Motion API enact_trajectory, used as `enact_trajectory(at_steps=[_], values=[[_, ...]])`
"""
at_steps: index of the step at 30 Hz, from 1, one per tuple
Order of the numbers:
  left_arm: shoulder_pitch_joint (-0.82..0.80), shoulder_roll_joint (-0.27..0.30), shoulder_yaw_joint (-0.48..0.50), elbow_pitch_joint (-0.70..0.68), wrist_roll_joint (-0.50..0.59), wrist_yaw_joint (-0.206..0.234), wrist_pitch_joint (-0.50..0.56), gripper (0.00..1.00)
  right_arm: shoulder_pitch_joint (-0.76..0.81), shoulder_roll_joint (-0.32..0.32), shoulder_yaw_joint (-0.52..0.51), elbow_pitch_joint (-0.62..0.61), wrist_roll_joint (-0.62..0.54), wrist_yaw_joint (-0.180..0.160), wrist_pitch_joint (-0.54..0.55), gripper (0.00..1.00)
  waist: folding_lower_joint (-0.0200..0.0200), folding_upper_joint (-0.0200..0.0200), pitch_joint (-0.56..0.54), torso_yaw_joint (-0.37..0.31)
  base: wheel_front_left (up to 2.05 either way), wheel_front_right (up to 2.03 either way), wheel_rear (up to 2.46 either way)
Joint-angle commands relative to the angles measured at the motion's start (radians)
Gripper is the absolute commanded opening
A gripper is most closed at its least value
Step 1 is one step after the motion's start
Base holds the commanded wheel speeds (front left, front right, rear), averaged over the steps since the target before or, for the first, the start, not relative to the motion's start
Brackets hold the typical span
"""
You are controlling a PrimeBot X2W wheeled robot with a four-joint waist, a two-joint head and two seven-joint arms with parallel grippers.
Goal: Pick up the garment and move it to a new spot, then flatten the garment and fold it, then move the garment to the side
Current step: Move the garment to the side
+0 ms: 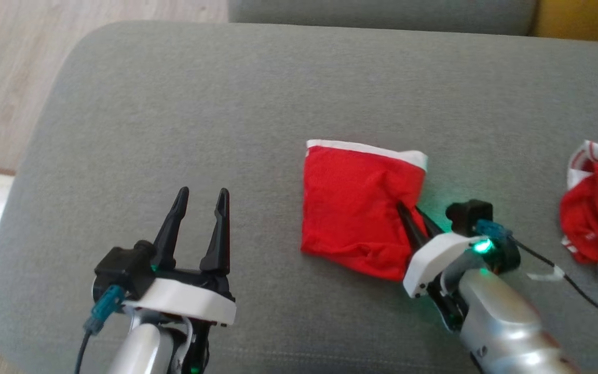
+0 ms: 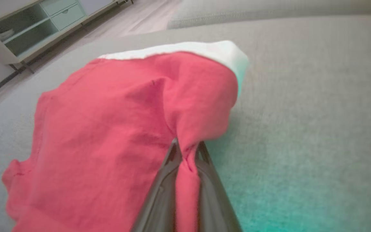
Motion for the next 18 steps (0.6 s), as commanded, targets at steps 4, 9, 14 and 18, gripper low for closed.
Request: enact_trajectory(at_steps=[4,9,14,18], values=[[-0.032,-0.001,0.025,-0.038,0.011,-0.004,-0.006,1.0,-0.065,0.005,0.004,-0.044,-0.153,-0.001,-0.028,0.0,0.0,0.0,-0.024,-0.068,0.0,0.0,0.0],[-0.031,-0.001,0.022,-0.043,0.013,-0.006,-0.006,1.0,-0.061,-0.05,0.047,-0.125,-0.24,-0.001,-0.026,0.0,0.0,0.0,-0.042,-0.14,0.0,0.0,0.0],[-0.037,-0.001,0.021,-0.049,0.016,-0.011,-0.006,1.0,-0.073,-0.195,0.173,-0.257,-0.218,-0.001,0.066,0.0,0.0,0.0,-0.036,-0.221,0.0,0.0,0.0],[-0.059,-0.001,0.009,-0.055,0.019,-0.018,-0.006,1.0,-0.107,-0.381,0.271,-0.399,-0.151,-0.001,0.167,0.0,0.0,0.0,-0.009,-0.272,0.0,0.0,0.0]])
